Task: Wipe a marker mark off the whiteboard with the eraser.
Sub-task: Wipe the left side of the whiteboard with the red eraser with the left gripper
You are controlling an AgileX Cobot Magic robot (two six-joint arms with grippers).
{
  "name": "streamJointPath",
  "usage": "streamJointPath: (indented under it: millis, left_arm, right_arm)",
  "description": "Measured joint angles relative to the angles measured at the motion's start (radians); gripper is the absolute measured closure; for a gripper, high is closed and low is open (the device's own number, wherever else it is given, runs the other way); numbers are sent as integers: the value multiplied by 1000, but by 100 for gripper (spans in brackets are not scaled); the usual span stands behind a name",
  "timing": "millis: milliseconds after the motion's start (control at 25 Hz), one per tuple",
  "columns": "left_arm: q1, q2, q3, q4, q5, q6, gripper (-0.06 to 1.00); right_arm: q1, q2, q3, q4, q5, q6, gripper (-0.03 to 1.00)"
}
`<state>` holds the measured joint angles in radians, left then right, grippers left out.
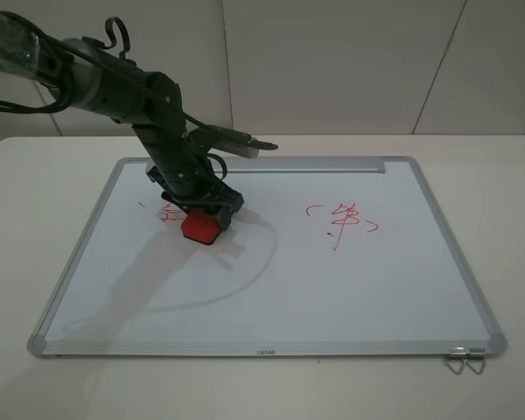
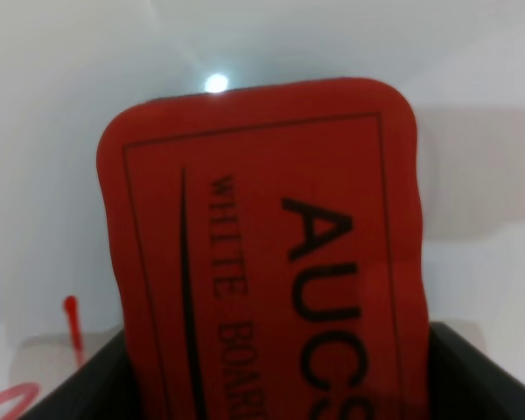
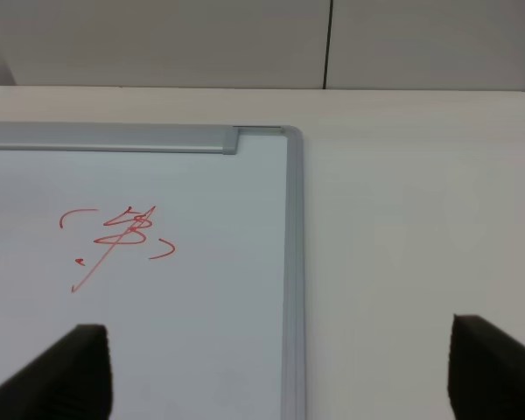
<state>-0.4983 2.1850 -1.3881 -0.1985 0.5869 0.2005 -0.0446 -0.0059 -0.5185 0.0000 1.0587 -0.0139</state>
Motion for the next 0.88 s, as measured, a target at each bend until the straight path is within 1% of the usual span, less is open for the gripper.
streamJointPath:
  millis: [200,400,480,640,800,880]
  left_arm:
    - [-6,24,-14,-23,10,-2,35]
    - [5,29,-20,-5,11,-82,35]
    - [16,29,-20,31,15,-114,36]
    - [63,29,-20,156,63,-176,36]
    - [109,29,-22,199,106,-237,36]
    - [140,29,-22,199,125,-252,36]
  right_arm:
    - [0,0,0,0,0,0,27]
    - [0,0,0,0,0,0,27]
    - [0,0,0,0,0,0,27]
    - [0,0,0,0,0,0,27]
    - [0,0,0,0,0,0,27]
    - [0,0,0,0,0,0,27]
